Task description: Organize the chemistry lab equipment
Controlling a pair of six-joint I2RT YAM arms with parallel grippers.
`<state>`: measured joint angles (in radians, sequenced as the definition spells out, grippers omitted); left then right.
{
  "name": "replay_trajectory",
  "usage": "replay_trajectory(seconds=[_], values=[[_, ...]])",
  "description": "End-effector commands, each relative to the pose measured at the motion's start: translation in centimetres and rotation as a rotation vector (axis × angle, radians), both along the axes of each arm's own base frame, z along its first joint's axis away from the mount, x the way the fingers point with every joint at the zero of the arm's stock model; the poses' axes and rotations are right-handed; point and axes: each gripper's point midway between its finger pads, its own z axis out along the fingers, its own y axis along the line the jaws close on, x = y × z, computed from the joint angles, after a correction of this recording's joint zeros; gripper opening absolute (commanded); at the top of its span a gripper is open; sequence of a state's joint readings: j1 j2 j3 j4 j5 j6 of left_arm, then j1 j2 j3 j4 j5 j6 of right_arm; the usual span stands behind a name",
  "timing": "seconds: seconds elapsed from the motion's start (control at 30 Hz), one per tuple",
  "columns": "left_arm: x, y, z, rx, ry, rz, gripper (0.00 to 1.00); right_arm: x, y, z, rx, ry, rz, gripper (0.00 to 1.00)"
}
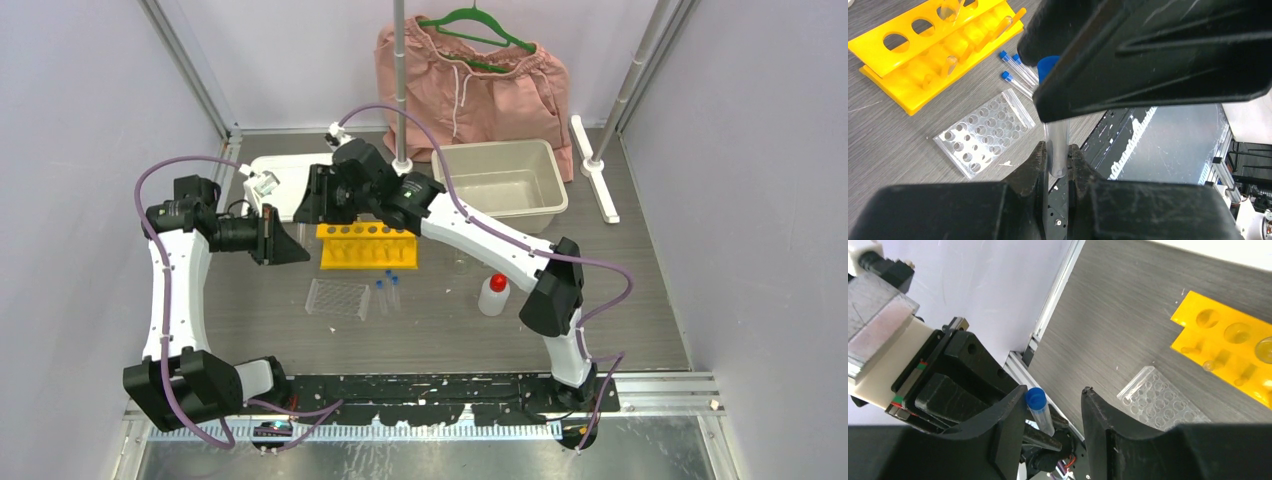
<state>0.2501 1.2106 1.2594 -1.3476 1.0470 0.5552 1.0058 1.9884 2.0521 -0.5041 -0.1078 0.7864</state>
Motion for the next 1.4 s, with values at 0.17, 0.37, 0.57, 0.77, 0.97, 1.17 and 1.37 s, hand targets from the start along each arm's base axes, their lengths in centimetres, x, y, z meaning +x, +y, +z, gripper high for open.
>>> replay_trajectory(seconds=[0.17, 0.37, 0.57, 0.77, 0.97, 1.17, 1.37], values=[[0.2, -0.1, 0.4, -0.001, -0.045, -0.018, 0.0, -1.6, 0.9, 2.7, 0.053, -0.018, 0.106, 0.41], [-0.2, -0.3, 0.4, -0.012, -0.048, -0.036, 0.0, -1.1, 1.2, 2.7, 0.043, -0.039, 0.113, 0.31], [0.1, 0.0, 0.1, 0.003, -0.04, -0.034, 0.05, -0.9, 0.8, 2.7, 0.012, -0.07, 0.122, 0.07], [1.4, 1.0, -0.7, 0.044, 0.033, 0.034, 0.97, 0.2, -1.9, 2.3, -0.076, -0.17, 0.047, 0.01], [4.1, 3.4, -2.1, 0.125, 0.121, 0.171, 1.0, 0.9, -4.3, 0.5, -0.158, -0.309, -0.039, 0.01], [5.3, 5.5, -3.2, 0.13, 0.191, 0.256, 0.98, -1.3, -2.8, -3.2, -0.177, -0.498, -0.006, 0.01], [5.4, 7.1, -3.8, 0.138, 0.208, 0.296, 0.97, -1.9, 0.0, -5.9, -0.084, -0.667, 0.002, 0.01]])
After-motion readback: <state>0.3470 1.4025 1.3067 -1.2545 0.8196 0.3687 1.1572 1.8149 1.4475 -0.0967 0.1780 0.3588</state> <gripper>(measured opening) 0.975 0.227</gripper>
